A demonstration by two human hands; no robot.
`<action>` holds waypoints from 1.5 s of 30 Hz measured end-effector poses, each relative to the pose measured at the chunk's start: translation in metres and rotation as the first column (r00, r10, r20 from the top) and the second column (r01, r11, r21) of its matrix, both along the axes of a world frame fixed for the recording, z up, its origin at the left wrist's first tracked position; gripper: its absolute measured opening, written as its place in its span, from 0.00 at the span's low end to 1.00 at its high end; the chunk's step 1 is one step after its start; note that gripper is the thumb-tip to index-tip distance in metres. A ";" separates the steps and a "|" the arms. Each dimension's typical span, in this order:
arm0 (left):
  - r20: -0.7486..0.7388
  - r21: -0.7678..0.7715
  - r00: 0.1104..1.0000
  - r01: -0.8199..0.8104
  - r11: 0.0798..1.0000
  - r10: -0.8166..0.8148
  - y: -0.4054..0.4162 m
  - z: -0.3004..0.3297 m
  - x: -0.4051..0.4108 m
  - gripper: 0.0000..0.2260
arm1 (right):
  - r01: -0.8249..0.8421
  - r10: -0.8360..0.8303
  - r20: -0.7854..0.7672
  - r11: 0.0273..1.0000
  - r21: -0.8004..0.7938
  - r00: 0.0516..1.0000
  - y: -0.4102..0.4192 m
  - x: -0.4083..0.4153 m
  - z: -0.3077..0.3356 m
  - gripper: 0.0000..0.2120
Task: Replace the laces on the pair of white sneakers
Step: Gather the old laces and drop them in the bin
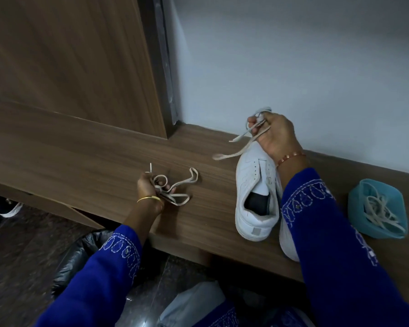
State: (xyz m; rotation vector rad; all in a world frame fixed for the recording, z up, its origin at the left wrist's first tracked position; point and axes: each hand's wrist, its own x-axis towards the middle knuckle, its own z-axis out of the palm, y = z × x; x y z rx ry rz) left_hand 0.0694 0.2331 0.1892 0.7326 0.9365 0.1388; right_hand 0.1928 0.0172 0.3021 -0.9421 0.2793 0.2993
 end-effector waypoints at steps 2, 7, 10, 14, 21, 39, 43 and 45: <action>-0.048 0.027 0.998 0.043 0.999 -0.042 -0.006 0.004 -0.001 0.16 | -0.123 0.133 0.036 0.969 -0.214 0.990 0.001 -0.004 0.008 0.13; -0.028 0.107 0.981 0.195 0.975 -0.193 -0.019 0.017 0.002 0.15 | -0.400 0.444 0.010 0.817 -0.415 0.896 0.027 -0.020 0.012 0.10; -0.003 0.106 0.980 0.198 0.974 -0.199 -0.027 0.026 -0.001 0.15 | -0.437 0.465 -0.020 0.817 -0.376 0.885 0.041 -0.026 0.006 0.10; 0.004 0.136 0.982 0.189 0.973 -0.191 -0.031 0.025 -0.012 0.13 | -0.348 0.424 -0.044 0.676 -0.650 0.905 0.041 -0.025 -0.032 0.11; -0.018 0.056 0.983 0.183 0.982 -0.182 -0.046 0.022 -0.024 0.15 | -0.122 0.734 -0.387 -0.388 -0.913 0.558 0.026 -0.047 -0.072 0.18; -0.276 0.557 0.915 0.401 0.727 -0.294 -0.038 -0.031 -0.018 0.11 | 0.126 0.807 -0.462 -0.536 -0.835 0.367 0.046 -0.046 -0.116 0.33; -0.233 0.515 0.945 0.319 0.796 -0.228 -0.033 -0.048 -0.017 0.11 | 0.244 0.833 -0.330 -0.466 -0.850 0.444 0.047 -0.063 -0.116 0.11; -0.185 0.489 0.961 0.270 0.829 -0.204 -0.031 -0.052 -0.018 0.11 | 0.218 0.832 -0.306 -0.441 -0.871 0.463 0.050 -0.070 -0.113 0.12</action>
